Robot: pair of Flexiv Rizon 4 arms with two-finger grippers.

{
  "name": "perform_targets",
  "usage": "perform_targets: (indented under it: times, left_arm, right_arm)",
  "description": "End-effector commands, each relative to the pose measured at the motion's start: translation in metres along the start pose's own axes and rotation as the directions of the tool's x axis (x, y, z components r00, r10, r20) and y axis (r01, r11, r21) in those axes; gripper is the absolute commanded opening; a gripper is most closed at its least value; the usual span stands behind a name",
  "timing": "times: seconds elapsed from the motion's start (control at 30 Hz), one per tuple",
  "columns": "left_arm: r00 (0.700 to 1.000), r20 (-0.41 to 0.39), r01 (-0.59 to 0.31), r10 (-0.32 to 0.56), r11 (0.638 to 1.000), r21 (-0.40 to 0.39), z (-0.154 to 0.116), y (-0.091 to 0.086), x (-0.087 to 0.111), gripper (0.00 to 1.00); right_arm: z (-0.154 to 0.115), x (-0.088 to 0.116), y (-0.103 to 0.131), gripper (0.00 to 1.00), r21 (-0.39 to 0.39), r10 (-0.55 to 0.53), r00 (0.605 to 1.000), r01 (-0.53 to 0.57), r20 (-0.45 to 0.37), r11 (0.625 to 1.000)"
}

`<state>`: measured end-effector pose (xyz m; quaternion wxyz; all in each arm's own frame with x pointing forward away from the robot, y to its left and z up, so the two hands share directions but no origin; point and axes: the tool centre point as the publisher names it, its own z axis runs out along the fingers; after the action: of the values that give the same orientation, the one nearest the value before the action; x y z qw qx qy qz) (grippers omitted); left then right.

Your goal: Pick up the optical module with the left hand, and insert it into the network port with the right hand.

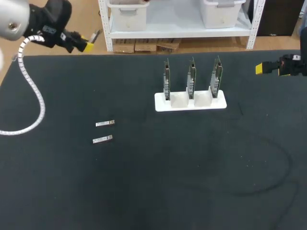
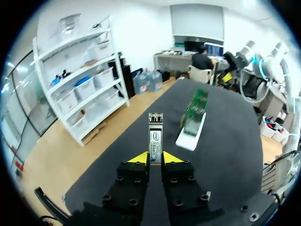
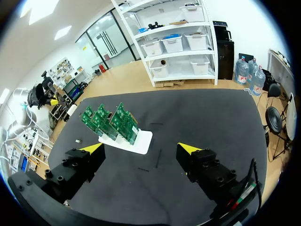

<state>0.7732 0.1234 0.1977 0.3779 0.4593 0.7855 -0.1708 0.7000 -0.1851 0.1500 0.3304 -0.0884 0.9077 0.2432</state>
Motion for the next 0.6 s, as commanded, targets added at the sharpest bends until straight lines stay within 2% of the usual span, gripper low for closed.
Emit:
perform_targets:
  times: [0.03, 0.2, 0.37, 0.47, 0.6]
  left_arm:
    - [0.989, 0.145, -0.039, 0.029, 0.997, 0.066, 0.012, -0.005, -0.015, 0.0]
    - [0.981, 0.192, -0.04, 0.014, 0.991, 0.129, 0.018, -0.015, -0.022, 0.0]
    - [0.953, 0.299, -0.019, -0.042, 0.98, 0.198, 0.02, -0.022, -0.029, 0.0]
    - [0.951, 0.308, -0.046, -0.018, 0.979, 0.2, 0.021, -0.027, -0.036, 0.0]
    - [0.952, 0.304, -0.038, -0.021, 0.982, 0.187, 0.024, -0.028, -0.037, 0.0]
  right_arm:
    - [0.0, 0.0, 0.0, 1.0, 0.0, 0.0, 1.0, 0.0, 0.0, 1.0]
    - [0.0, 0.0, 0.0, 1.0, 0.0, 0.0, 1.0, 0.0, 0.0, 1.0]
    - [0.0, 0.0, 0.0, 1.0, 0.0, 0.0, 1.0, 0.0, 0.0, 1.0]
    - [0.0, 0.0, 0.0, 1.0, 0.0, 0.0, 1.0, 0.0, 0.0, 1.0]
    - [0.0, 0.0, 0.0, 1.0, 0.0, 0.0, 1.0, 0.0, 0.0, 1.0]
